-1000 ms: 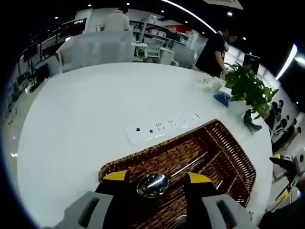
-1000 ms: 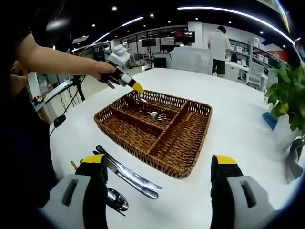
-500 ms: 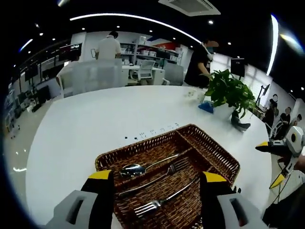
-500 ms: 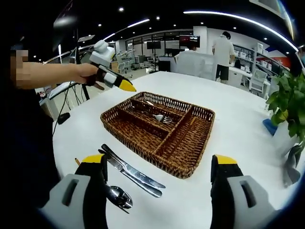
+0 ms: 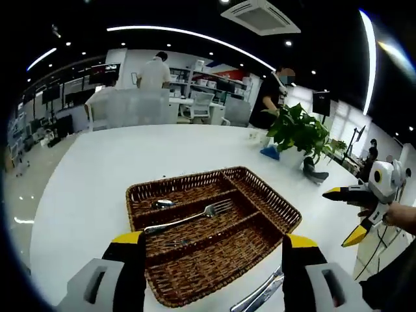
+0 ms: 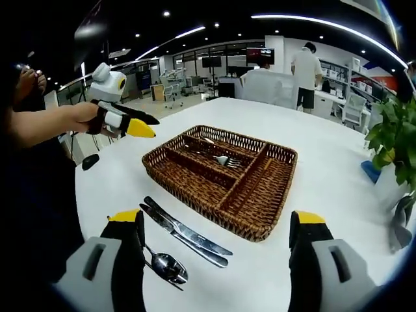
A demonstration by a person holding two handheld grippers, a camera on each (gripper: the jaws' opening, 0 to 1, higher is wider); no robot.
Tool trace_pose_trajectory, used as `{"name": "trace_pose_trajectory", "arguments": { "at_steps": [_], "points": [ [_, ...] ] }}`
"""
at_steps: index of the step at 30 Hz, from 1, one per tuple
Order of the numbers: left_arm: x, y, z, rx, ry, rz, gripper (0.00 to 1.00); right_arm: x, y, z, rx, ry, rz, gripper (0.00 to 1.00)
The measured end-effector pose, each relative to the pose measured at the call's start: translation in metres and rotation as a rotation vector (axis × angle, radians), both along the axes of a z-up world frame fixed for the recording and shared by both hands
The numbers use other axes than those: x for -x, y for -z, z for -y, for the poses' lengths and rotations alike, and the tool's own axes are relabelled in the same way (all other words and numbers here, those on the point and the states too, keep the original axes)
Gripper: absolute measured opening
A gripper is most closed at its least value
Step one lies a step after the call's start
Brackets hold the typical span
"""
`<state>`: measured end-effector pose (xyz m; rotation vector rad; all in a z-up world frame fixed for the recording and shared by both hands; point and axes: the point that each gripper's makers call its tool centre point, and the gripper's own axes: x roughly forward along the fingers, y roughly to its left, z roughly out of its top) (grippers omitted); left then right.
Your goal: Arrange the knives, forks, and spoons in their matching storage slots by inserting each utensil handle-first until every utensil is classified and aligned in the correct compartment
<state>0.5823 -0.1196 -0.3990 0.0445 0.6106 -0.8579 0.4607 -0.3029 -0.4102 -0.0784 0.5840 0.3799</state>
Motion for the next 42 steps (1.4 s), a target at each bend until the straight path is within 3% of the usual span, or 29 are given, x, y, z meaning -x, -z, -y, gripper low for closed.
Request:
{"name": "trace_pose_trajectory", "arguments": {
  "at_steps": [6,21,29,34,42],
  "points": [
    [0.028,0.001,-0.012,0.015,-0.002,0.007,1.0,0.002,-0.003,-0.004,0.007,-0.011,0.005,0.99],
    [0.077,-0.003,-0.024,0.004,0.033,0.043,1.0,0.012,-0.006,-0.005,0.023,-0.02,0.005,0.99],
    [0.084,-0.009,-0.022,0.023,0.042,0.068,1.0,0.014,-0.008,-0.006,0.027,-0.041,0.015,0.99],
    [0.092,-0.011,-0.023,0.008,0.061,0.098,1.0,0.026,0.002,-0.012,0.048,-0.085,-0.001,0.94],
    [0.097,-0.009,-0.028,0.022,0.052,0.099,1.0,0.049,0.026,-0.027,0.08,-0.185,-0.05,0.84]
  ]
}}
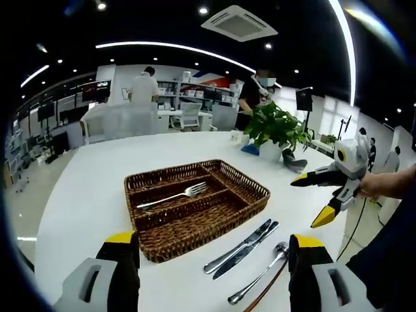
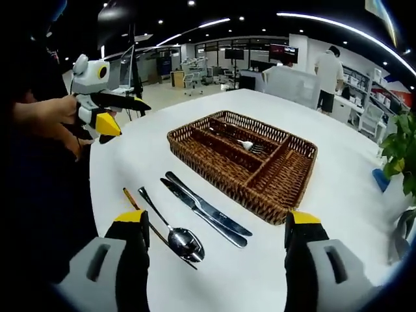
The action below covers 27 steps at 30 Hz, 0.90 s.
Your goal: Arrange the knives, forks, and spoons in their matching storage slots by inserting each utensil handle-first until every utensil is classified and aligned in the correct compartment
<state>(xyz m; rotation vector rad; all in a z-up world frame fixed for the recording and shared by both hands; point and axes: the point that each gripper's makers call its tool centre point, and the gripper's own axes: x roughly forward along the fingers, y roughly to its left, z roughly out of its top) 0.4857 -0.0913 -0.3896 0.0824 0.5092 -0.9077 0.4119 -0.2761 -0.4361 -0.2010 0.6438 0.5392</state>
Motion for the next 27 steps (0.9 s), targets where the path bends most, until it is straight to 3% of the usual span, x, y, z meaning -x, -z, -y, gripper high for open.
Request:
{"name": "trace_pose_trajectory", "arguments": {
  "at_steps": [10,17,27],
  "points": [
    [0.015,0.01,-0.003,-0.016,0.008,-0.002,1.0,0.028,0.036,-0.021,0.084,-0.151,-0.057,0.65],
    [0.019,0.011,-0.007,-0.006,0.0,0.0,1.0,0.037,0.056,-0.029,0.098,-0.219,-0.089,0.48],
    [0.027,0.013,-0.018,-0.008,-0.011,0.006,1.0,0.031,0.072,-0.038,0.116,-0.28,-0.11,0.42]
  ]
}}
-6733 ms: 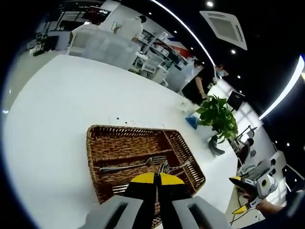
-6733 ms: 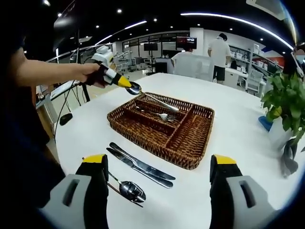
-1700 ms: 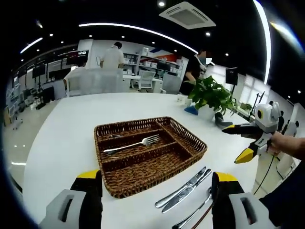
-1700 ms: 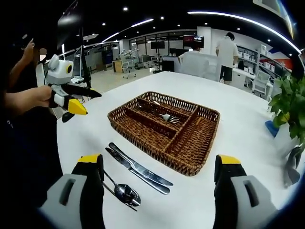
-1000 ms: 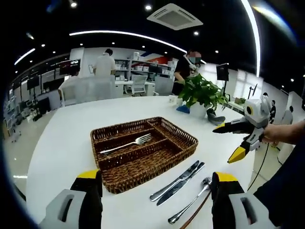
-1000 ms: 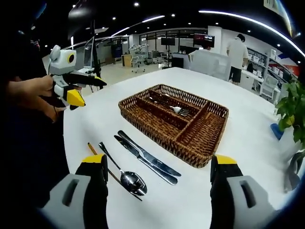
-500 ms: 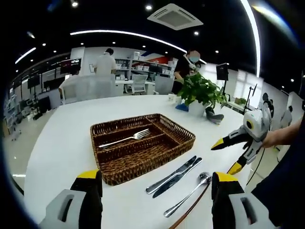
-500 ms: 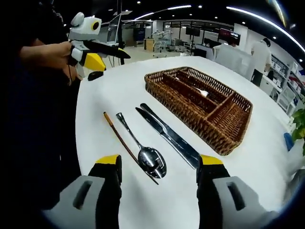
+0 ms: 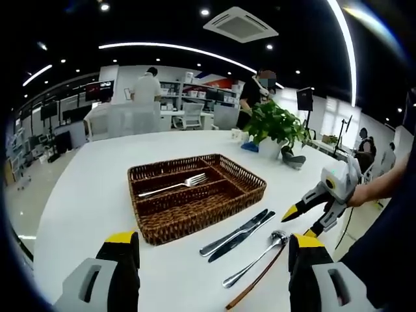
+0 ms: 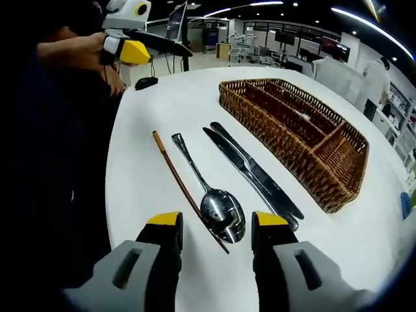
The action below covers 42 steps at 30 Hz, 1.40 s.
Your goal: Arrange the knives, forks, and spoons in their matching storage slots by inserting each utensil handle-first until every utensil is classified and aligned in the correct compartment
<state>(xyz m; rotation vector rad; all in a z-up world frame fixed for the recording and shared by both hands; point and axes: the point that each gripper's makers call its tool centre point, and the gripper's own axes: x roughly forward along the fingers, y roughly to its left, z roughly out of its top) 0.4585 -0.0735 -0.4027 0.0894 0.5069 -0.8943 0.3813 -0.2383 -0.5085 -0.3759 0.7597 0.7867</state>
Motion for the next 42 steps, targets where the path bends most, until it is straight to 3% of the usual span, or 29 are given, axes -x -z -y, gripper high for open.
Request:
{"name": "trace_pose_trajectory", "arguments": {
  "at_steps": [10,21,24,34,42],
  "points": [
    [0.005,0.002,-0.003,0.008,-0.001,0.012,1.0,-0.005,0.007,-0.006,0.002,-0.027,-0.024,0.37],
    [0.015,0.013,-0.004,-0.002,-0.003,-0.018,1.0,-0.006,0.016,-0.007,0.016,-0.037,-0.044,0.3],
    [0.017,0.014,-0.005,-0.01,0.001,-0.021,1.0,-0.005,0.022,-0.005,0.053,-0.055,-0.043,0.3],
    [0.016,0.013,-0.005,-0.004,0.004,-0.017,1.0,-0.011,0.015,-0.002,-0.001,0.01,-0.044,0.22],
    [0.016,0.014,-0.006,-0.018,0.008,-0.014,1.0,-0.018,0.008,-0.001,0.021,0.001,-0.013,0.14]
  ]
}}
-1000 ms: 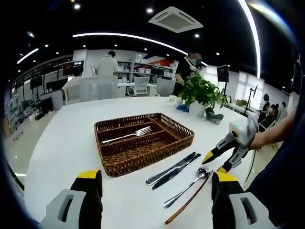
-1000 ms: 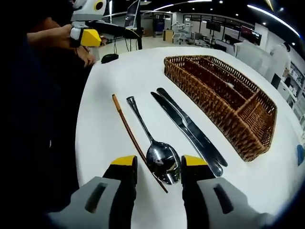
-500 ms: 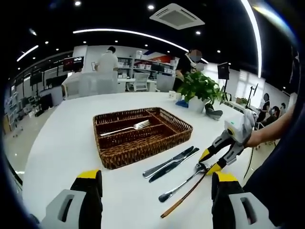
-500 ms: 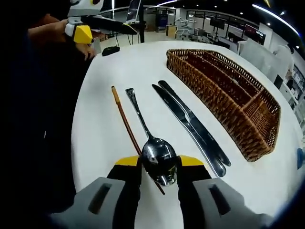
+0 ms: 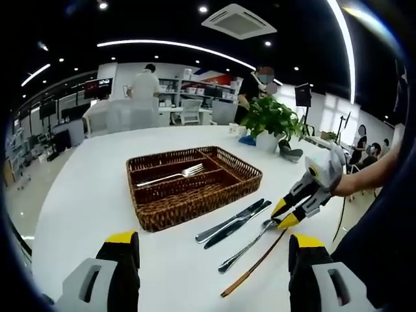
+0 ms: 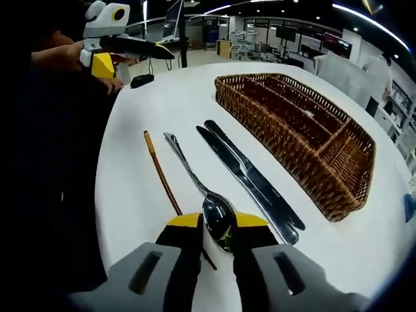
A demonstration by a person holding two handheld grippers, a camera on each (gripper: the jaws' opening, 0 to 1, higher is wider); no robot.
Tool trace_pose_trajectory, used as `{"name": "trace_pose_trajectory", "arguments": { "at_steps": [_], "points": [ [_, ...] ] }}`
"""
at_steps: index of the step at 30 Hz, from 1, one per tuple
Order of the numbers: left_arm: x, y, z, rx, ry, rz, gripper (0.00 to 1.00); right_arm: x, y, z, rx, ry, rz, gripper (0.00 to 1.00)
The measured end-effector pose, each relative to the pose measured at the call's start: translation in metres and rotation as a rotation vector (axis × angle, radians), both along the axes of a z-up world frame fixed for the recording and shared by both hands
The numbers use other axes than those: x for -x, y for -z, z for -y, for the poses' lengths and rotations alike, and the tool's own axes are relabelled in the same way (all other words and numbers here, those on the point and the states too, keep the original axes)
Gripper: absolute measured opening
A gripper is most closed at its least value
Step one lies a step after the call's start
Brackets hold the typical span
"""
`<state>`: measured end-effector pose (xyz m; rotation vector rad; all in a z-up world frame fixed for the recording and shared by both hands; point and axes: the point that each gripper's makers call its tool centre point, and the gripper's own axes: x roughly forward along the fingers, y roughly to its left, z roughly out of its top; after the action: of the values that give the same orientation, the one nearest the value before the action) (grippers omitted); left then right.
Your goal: Arrange the knives, forks, and spoons in their matching storage slots by inserting each utensil handle-first until every utensil is classified and aligned in the correct compartment
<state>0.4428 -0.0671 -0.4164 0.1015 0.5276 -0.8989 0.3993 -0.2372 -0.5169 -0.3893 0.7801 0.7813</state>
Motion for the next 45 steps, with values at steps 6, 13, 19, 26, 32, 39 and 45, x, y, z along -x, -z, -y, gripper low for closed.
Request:
{"name": "trace_pose_trajectory", "arguments": {
  "at_steps": [6,13,19,26,32,39,45],
  "points": [
    [0.0,0.001,-0.003,-0.006,-0.005,-0.002,1.0,-0.009,-0.004,0.002,0.032,-0.02,0.028,0.11],
    [0.0,0.001,-0.005,-0.008,-0.01,-0.003,1.0,-0.021,-0.012,0.002,0.086,-0.067,0.057,0.05],
    [-0.001,0.0,-0.003,-0.017,-0.003,0.007,1.0,-0.024,-0.01,0.004,0.152,-0.142,0.067,0.01],
    [-0.004,-0.002,-0.006,-0.01,-0.014,0.01,1.0,-0.022,-0.01,0.0,0.113,-0.135,0.036,0.0],
    [-0.008,-0.002,-0.006,-0.007,-0.011,0.013,1.0,-0.019,-0.01,-0.001,0.089,-0.131,0.012,0.0],
    [-0.01,-0.003,-0.004,-0.007,-0.001,0.022,1.0,-0.021,-0.019,0.001,0.061,-0.108,0.013,0.0],
    [-0.011,-0.003,-0.001,-0.007,0.011,0.022,1.0,-0.028,-0.031,0.002,0.049,-0.095,0.039,0.0]
  ]
}}
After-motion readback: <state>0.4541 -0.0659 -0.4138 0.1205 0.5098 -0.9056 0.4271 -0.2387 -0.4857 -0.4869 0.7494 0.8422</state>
